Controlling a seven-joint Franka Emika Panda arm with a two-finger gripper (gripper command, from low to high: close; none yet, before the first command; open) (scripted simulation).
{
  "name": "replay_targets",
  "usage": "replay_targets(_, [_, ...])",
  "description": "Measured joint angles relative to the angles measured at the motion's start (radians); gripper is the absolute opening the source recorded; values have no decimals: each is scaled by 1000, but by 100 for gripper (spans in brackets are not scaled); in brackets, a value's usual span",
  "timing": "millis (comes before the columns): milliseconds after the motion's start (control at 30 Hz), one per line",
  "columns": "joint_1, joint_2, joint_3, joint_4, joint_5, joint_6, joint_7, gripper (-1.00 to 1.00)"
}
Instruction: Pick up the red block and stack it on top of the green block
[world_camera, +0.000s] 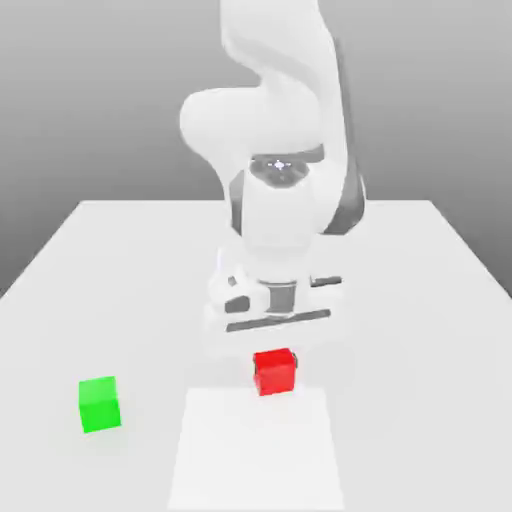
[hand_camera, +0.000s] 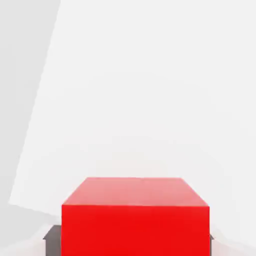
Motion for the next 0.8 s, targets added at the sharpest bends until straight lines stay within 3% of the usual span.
replay_targets(167, [-33, -68, -51, 27, 3, -93, -44, -100])
replay_targets(800, [-313, 28, -336, 270, -28, -240, -297, -100])
